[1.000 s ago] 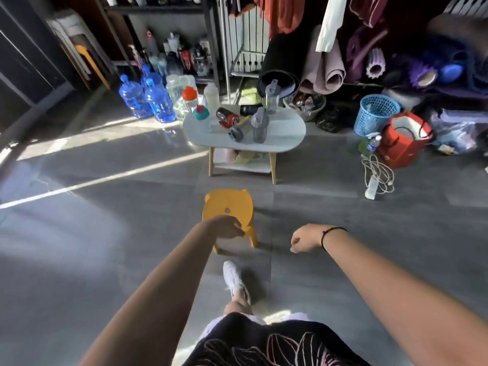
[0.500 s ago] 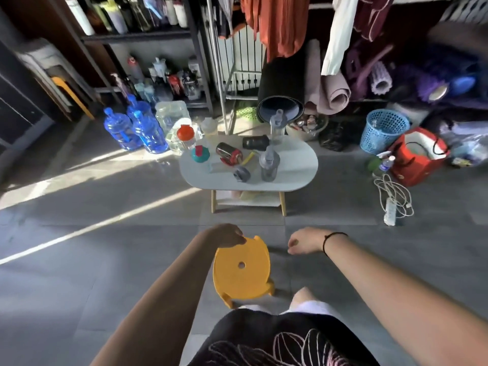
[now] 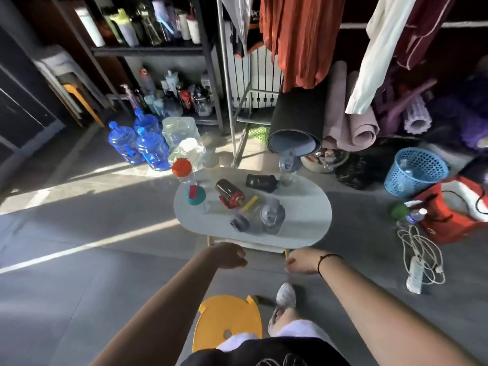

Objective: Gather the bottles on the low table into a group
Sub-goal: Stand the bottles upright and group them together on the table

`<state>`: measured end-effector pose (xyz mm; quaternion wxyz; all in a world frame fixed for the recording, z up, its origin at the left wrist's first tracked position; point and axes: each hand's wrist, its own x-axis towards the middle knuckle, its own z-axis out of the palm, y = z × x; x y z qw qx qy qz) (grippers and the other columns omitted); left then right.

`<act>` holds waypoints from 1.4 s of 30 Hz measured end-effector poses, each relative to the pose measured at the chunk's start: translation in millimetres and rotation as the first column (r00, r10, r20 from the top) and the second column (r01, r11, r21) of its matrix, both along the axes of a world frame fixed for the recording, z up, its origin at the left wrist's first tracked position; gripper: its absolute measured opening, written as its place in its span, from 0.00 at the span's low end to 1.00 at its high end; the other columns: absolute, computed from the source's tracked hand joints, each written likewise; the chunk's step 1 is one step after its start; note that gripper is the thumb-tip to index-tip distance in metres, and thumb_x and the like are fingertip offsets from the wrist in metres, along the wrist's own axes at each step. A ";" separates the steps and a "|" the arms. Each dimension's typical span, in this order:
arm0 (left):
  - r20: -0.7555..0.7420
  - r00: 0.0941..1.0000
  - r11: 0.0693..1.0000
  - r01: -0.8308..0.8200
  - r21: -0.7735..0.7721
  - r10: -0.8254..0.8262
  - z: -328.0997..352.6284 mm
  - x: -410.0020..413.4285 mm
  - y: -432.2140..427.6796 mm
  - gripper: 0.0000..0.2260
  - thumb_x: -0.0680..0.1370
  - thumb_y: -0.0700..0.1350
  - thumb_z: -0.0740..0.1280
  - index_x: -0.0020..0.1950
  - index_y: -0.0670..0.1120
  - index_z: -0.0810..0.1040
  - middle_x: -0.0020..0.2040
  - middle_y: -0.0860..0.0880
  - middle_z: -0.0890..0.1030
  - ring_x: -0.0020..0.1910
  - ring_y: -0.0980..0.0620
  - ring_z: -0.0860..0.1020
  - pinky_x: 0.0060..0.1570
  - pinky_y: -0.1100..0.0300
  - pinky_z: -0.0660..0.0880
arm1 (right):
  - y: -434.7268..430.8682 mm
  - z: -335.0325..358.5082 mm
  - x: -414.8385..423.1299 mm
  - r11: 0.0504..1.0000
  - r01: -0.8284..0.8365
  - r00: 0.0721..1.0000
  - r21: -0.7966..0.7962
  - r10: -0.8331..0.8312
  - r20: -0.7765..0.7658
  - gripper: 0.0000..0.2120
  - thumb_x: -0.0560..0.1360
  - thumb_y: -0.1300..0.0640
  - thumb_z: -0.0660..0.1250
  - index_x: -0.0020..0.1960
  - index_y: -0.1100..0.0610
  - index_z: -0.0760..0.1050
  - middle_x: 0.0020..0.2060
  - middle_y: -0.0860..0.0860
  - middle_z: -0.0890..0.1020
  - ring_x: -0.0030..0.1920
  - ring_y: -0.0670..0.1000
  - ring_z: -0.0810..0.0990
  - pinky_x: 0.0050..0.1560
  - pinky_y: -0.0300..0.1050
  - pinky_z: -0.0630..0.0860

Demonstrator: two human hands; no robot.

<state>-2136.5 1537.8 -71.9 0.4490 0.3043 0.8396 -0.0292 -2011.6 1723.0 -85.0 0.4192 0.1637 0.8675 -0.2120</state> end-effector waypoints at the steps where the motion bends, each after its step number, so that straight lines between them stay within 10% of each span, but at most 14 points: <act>1: -0.001 1.000 1.000 -0.006 -0.002 0.006 0.3 -8.4 13.6 0.21 0.79 0.54 0.62 0.71 0.51 0.71 0.73 0.50 0.70 0.73 0.49 0.66 0.73 0.54 0.59 | 14.2 -1.6 -13.2 1.000 -0.010 1.000 -0.003 0.010 -0.006 0.11 0.74 0.49 0.57 0.36 0.53 0.70 0.48 0.56 0.79 0.46 0.54 0.73 0.46 0.43 0.68; 11: 0.035 0.990 0.991 -0.135 0.006 0.134 -12.9 -63.2 101.0 0.19 0.79 0.52 0.61 0.70 0.52 0.72 0.69 0.48 0.74 0.67 0.50 0.72 0.68 0.55 0.67 | 96.6 -24.5 -89.0 0.992 0.010 0.999 -0.127 -0.005 0.041 0.19 0.76 0.47 0.56 0.59 0.53 0.78 0.61 0.56 0.80 0.60 0.58 0.77 0.60 0.47 0.72; 19: 0.066 0.992 0.994 -0.113 0.009 0.112 -48.1 -114.5 136.2 0.18 0.80 0.50 0.61 0.69 0.51 0.73 0.65 0.49 0.76 0.66 0.49 0.73 0.68 0.56 0.68 | 148.3 -80.3 -104.5 0.979 0.159 0.985 -0.128 -0.148 0.089 0.14 0.74 0.49 0.58 0.50 0.50 0.80 0.57 0.51 0.80 0.63 0.54 0.76 0.57 0.42 0.71; 22: 0.115 0.985 0.990 -0.133 0.054 0.126 -53.6 -137.9 160.2 0.17 0.81 0.44 0.61 0.69 0.44 0.74 0.47 0.56 0.76 0.59 0.46 0.77 0.56 0.58 0.75 | 162.8 -89.8 -111.0 0.943 0.297 0.954 -0.150 -0.289 0.075 0.22 0.77 0.49 0.59 0.69 0.52 0.70 0.70 0.52 0.72 0.68 0.53 0.72 0.64 0.42 0.68; 24: 0.089 0.993 0.986 -0.091 0.137 0.079 -66.4 -158.2 178.0 0.16 0.80 0.44 0.62 0.68 0.47 0.75 0.57 0.51 0.79 0.53 0.49 0.78 0.45 0.64 0.74 | 176.3 -96.6 -123.7 0.913 0.378 0.925 -0.152 -0.378 0.030 0.26 0.77 0.48 0.60 0.73 0.52 0.65 0.72 0.53 0.70 0.69 0.54 0.71 0.65 0.44 0.68; 28: 0.117 0.986 0.935 -0.147 0.322 0.115 -97.9 -193.3 207.8 0.16 0.78 0.46 0.64 0.66 0.54 0.76 0.57 0.51 0.81 0.44 0.54 0.79 0.40 0.66 0.72 | 194.3 -111.0 -157.0 0.863 0.479 0.857 -0.161 -0.499 -0.127 0.23 0.77 0.47 0.61 0.71 0.50 0.68 0.69 0.52 0.74 0.65 0.53 0.74 0.62 0.43 0.70; 33: 0.187 0.982 0.900 -0.078 0.428 -0.003 -153.5 -226.0 216.9 0.18 0.79 0.46 0.64 0.69 0.54 0.72 0.65 0.52 0.77 0.55 0.58 0.77 0.44 0.74 0.71 | 185.2 -152.3 -199.3 0.802 0.525 0.766 -0.284 -0.591 -0.252 0.20 0.77 0.46 0.62 0.68 0.48 0.71 0.62 0.46 0.77 0.62 0.49 0.75 0.61 0.42 0.71; 42: 0.196 0.952 0.822 0.087 0.563 -0.234 -239.4 -236.5 201.5 0.14 0.77 0.55 0.65 0.62 0.64 0.74 0.60 0.63 0.76 0.59 0.64 0.76 0.57 0.70 0.71 | 180.6 -213.8 -248.7 0.888 0.328 0.893 -0.322 -0.403 -0.201 0.15 0.76 0.38 0.58 0.59 0.40 0.76 0.51 0.36 0.80 0.54 0.43 0.80 0.57 0.45 0.78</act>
